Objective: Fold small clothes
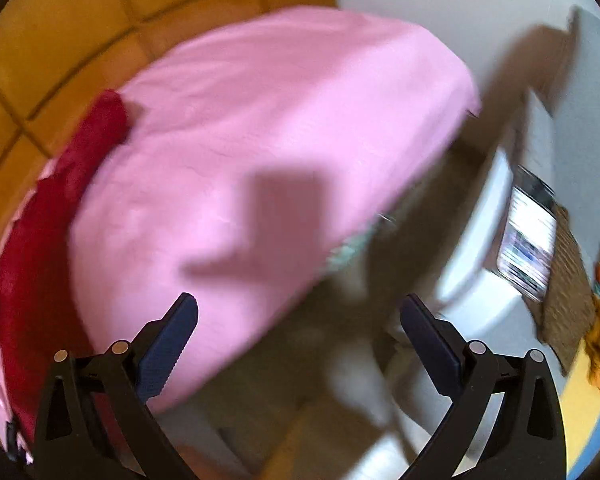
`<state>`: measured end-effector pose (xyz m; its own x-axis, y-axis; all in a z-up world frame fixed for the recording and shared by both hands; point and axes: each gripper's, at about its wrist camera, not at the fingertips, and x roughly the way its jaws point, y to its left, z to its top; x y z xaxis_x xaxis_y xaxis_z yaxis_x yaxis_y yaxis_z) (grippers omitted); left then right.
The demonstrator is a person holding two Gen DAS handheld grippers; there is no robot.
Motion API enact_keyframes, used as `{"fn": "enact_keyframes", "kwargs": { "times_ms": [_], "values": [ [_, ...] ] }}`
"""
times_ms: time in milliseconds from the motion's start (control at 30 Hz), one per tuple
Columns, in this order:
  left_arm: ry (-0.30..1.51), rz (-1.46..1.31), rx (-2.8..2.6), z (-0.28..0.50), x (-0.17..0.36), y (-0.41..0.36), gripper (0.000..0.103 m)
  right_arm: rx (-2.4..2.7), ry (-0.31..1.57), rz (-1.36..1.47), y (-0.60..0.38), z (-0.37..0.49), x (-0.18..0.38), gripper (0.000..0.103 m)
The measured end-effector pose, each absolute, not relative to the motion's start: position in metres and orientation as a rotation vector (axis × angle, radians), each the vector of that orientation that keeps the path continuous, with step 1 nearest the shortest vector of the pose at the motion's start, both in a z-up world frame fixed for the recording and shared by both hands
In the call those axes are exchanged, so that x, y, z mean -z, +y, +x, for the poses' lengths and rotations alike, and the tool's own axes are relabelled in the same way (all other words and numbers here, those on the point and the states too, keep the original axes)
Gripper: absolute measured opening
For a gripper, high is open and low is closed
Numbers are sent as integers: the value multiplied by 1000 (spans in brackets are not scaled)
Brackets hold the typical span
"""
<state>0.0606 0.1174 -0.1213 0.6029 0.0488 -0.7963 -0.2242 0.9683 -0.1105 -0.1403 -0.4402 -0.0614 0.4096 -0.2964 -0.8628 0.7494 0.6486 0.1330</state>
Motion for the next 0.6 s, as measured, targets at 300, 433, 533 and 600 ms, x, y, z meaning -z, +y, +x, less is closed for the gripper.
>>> {"fn": "enact_keyframes", "kwargs": {
  "times_ms": [300,433,533,600],
  "values": [
    [895,-165,-139,65,130,115,101,275,780,135,-292,-11,39,100],
    [897,-174,-130,65,130,117,101,165,780,41,-248,40,51,100],
    [923,-151,-108,66,127,117,101,166,799,-37,-232,77,67,100],
    [923,-172,-83,67,121,122,101,218,830,-119,-227,99,81,100]
  ]
}}
